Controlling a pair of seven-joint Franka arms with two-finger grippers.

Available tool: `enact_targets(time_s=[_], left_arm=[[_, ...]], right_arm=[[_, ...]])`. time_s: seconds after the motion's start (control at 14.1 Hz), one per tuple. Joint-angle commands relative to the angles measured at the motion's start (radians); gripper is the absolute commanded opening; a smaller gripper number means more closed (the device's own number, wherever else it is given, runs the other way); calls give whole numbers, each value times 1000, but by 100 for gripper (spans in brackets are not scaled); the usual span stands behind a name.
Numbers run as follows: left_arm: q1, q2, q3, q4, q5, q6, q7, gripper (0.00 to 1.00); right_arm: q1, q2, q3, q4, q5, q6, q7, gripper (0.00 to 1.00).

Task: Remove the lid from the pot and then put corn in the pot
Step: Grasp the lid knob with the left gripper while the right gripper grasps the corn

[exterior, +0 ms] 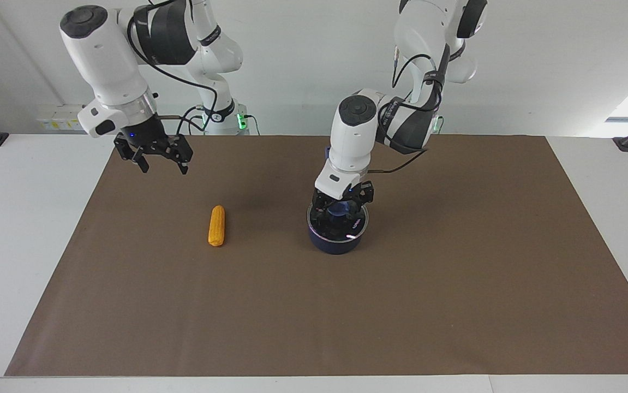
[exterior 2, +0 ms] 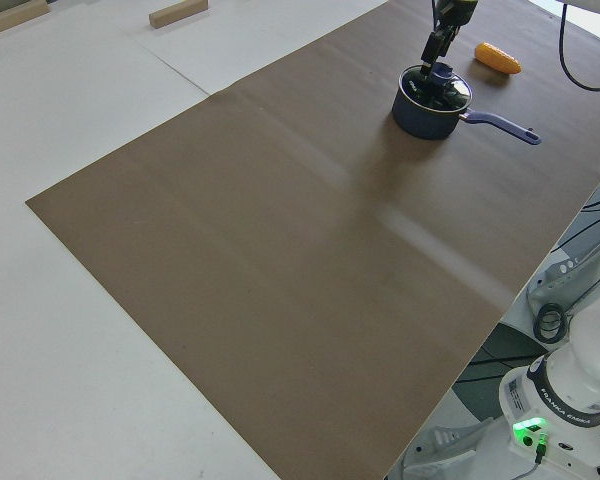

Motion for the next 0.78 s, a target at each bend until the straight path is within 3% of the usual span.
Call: enact_targets(time_s=[0.0, 0.36, 0.71], left_arm=[[-30, -3, 13, -9, 20, -14, -12, 100], [-47, 15, 14, -5, 29, -20, -12, 100], [-42, 15, 13, -9, 42, -31, -9, 100]], right_arm=[[9, 34, 5, -36, 2, 99, -1, 100], [20, 100, 7, -115, 2, 217, -3, 100], [67, 104, 5, -210, 2, 276, -4, 100]])
